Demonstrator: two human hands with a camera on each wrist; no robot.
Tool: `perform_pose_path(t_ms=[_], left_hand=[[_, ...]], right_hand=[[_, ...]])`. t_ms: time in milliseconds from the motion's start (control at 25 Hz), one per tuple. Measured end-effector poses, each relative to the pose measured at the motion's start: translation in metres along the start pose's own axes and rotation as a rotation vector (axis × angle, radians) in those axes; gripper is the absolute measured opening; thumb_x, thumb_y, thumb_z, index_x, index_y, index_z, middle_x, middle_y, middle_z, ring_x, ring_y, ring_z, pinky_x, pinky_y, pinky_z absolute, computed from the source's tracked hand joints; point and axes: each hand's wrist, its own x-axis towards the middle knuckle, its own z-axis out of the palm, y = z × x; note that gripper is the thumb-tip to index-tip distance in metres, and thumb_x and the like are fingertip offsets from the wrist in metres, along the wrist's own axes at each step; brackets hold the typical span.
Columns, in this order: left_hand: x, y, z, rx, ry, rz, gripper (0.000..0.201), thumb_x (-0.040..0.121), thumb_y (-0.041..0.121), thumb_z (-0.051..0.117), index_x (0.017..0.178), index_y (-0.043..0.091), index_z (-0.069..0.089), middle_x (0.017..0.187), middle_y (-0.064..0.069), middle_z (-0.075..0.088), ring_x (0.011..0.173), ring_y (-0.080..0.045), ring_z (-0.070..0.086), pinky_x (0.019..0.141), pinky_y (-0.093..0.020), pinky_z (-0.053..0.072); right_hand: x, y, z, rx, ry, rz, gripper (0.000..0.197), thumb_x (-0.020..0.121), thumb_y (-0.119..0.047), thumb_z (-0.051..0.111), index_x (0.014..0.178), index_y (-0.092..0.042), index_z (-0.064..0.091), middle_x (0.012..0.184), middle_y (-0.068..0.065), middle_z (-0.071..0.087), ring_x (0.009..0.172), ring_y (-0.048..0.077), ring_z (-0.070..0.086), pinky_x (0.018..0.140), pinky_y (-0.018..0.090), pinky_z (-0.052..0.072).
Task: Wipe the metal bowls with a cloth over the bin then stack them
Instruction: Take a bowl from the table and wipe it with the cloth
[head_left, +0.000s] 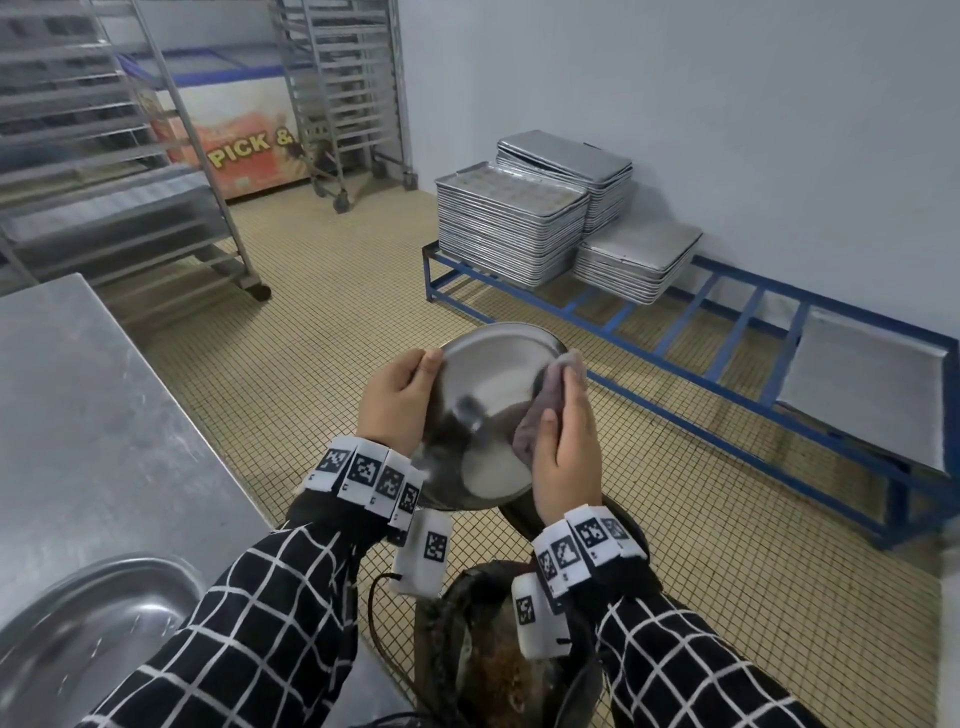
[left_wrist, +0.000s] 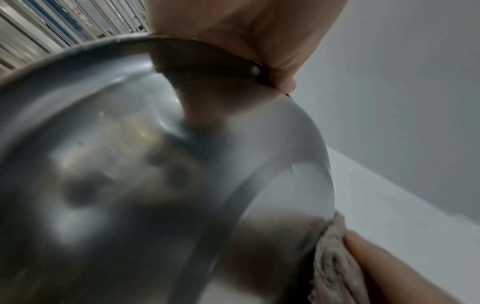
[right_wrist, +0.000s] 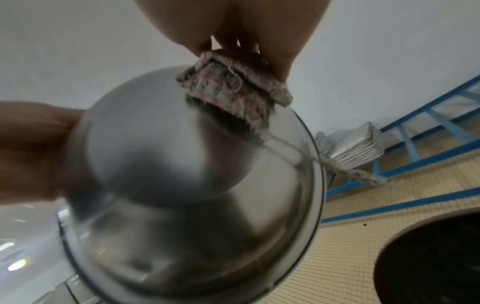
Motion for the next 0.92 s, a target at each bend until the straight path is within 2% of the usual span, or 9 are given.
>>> perform_pose_path(t_ms=[120,200,360,440,480,560,640,840,920], left_hand=[[-0.002,0.002,0.009,0.0,-0.023,0.022,0.035,0.099,0.037,0.045,0.075,0.015,0.058,0.066,-0.002,0.055,0.062,-0.017,0.049,0.062,-0.035,0.042],[-0.004,0.003,0.012,0.044,-0.035,0.057,0.034,0.099,0.036,0.045,0.07,0.022,0.054,0.063,0.003,0.054,0.059,-0.014,0.048,0.059,-0.03,0.04],[-0.004,0.006,0.012,0.01,-0.023,0.055,0.036,0.099,0.037,0.044,0.076,0.014,0.06,0.067,-0.006,0.058,0.061,-0.021,0.051,0.062,-0.037,0.044],[-0.005,0.005,0.011,-0.009,-0.01,0.045,0.039,0.1,0.037,0.043,0.083,0.008,0.063,0.074,-0.016,0.063,0.068,-0.031,0.055,0.068,-0.043,0.047],[-0.005,0.003,0.009,-0.036,0.001,0.025,0.04,0.1,0.036,0.043,0.086,0.006,0.065,0.079,-0.019,0.064,0.072,-0.033,0.057,0.07,-0.043,0.047],[-0.005,0.001,0.004,-0.088,0.025,-0.01,0.04,0.1,0.035,0.043,0.086,0.005,0.066,0.08,-0.019,0.064,0.071,-0.026,0.056,0.069,-0.036,0.046],[-0.004,0.001,0.001,-0.109,0.033,-0.02,0.038,0.1,0.033,0.043,0.081,0.007,0.064,0.073,-0.014,0.06,0.067,-0.019,0.052,0.068,-0.034,0.043],[-0.008,0.003,0.007,-0.114,0.021,-0.021,0.036,0.1,0.036,0.042,0.086,0.011,0.064,0.079,-0.011,0.063,0.073,-0.025,0.055,0.074,-0.038,0.047],[-0.011,0.006,0.008,-0.065,0.02,0.031,0.034,0.1,0.035,0.042,0.08,0.018,0.062,0.076,-0.006,0.064,0.07,-0.02,0.056,0.071,-0.036,0.047]], right_hand=[[0.004,-0.016,0.013,-0.163,-0.081,-0.194,0.05,0.099,-0.021,0.033,0.148,-0.018,0.029,0.158,0.0,0.02,0.147,0.015,0.01,0.116,0.035,0.025],[0.013,-0.024,0.016,-0.343,-0.084,-0.276,0.05,0.098,-0.028,0.027,0.147,-0.018,0.034,0.156,0.001,0.026,0.147,0.017,0.012,0.119,0.043,0.017],[0.03,-0.028,0.016,-0.414,0.081,-0.173,0.05,0.097,-0.033,0.026,0.143,-0.018,0.041,0.151,0.002,0.035,0.143,0.019,0.025,0.118,0.04,0.019],[0.037,-0.02,0.013,-0.274,0.128,-0.03,0.048,0.1,-0.033,0.026,0.143,-0.018,0.04,0.152,0.001,0.035,0.14,0.018,0.03,0.112,0.036,0.032],[0.038,-0.012,0.01,-0.193,0.125,0.062,0.046,0.101,-0.032,0.026,0.144,-0.019,0.039,0.152,0.001,0.034,0.138,0.018,0.033,0.104,0.029,0.039],[0.035,0.007,0.003,-0.051,0.098,0.244,0.044,0.103,-0.028,0.029,0.146,-0.02,0.036,0.15,0.0,0.037,0.134,0.017,0.039,0.094,0.016,0.039],[0.023,0.017,-0.001,0.019,0.085,0.303,0.045,0.103,-0.028,0.03,0.147,-0.02,0.033,0.15,0.0,0.037,0.136,0.017,0.037,0.104,0.022,0.034],[0.0,-0.009,0.016,-0.181,-0.048,-0.004,0.057,0.102,-0.036,0.026,0.153,-0.021,0.007,0.161,0.0,0.0,0.148,0.017,0.0,0.118,0.035,0.012],[0.005,-0.024,0.021,-0.31,-0.031,-0.147,0.056,0.101,-0.035,0.024,0.153,-0.016,0.013,0.161,0.004,0.002,0.148,0.02,-0.005,0.12,0.037,0.002]])
